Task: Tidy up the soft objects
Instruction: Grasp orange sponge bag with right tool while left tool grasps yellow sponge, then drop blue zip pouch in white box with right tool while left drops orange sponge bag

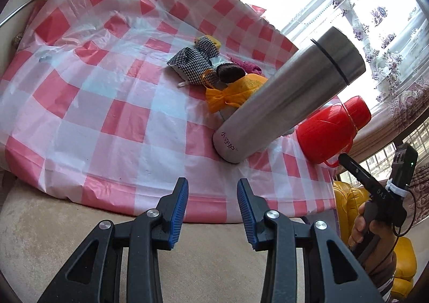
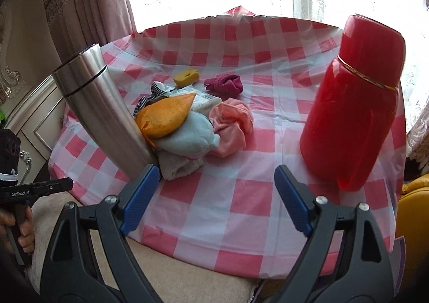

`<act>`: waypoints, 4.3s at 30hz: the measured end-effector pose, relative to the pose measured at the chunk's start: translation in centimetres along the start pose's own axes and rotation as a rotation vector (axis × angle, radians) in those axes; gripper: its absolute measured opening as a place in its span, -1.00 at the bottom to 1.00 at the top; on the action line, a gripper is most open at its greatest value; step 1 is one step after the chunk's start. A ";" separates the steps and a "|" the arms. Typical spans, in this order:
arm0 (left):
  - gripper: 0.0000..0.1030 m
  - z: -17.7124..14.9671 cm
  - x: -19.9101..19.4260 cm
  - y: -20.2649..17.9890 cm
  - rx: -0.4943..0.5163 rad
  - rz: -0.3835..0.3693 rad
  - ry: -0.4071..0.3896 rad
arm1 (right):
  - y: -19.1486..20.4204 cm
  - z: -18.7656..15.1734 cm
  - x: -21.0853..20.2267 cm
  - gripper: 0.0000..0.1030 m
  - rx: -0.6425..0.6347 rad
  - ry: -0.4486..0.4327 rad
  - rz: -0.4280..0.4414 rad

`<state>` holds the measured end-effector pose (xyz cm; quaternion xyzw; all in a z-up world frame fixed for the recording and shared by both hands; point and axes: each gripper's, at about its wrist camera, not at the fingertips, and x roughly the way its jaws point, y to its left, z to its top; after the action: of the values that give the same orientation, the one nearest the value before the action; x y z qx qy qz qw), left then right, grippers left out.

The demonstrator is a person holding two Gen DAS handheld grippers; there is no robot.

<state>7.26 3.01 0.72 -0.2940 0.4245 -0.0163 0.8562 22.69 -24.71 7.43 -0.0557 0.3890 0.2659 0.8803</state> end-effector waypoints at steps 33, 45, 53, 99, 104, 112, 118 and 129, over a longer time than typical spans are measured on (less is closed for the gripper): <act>-0.24 15.4 11.4 2.4 -0.101 -0.415 0.164 | 3.0 2.3 11.8 0.01 -0.152 0.111 0.018; -0.24 16.7 16.5 0.6 -0.158 -0.547 0.291 | 3.5 3.2 13.4 -0.44 -0.183 0.099 0.004; -0.08 17.7 17.9 -0.3 -0.134 -0.544 0.296 | 3.7 3.1 13.8 -0.49 -0.189 0.099 0.017; -0.67 3.8 4.3 8.1 -0.366 -0.372 0.012 | -0.2 -9.7 0.9 -0.71 -0.043 0.089 -0.113; -0.67 2.3 2.7 5.6 -0.260 -0.215 -0.013 | 0.6 -10.8 -0.1 -0.71 -0.074 0.087 -0.147; -0.67 0.6 0.9 0.8 -0.118 -0.119 -0.039 | 0.0 -11.8 -2.5 -0.73 -0.052 0.070 -0.160; -0.67 -0.7 0.7 -4.2 -0.015 -0.127 -0.030 | -1.9 -12.7 -5.2 -0.74 -0.002 0.047 -0.194; -0.67 -4.6 3.3 -15.9 0.207 -0.246 0.074 | -8.2 -15.1 -12.0 -0.75 0.104 0.021 -0.326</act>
<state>9.55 -13.31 4.46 -0.2533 0.4126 -0.1753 0.8572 10.33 -41.37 4.69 -0.0753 0.3972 0.0985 0.9093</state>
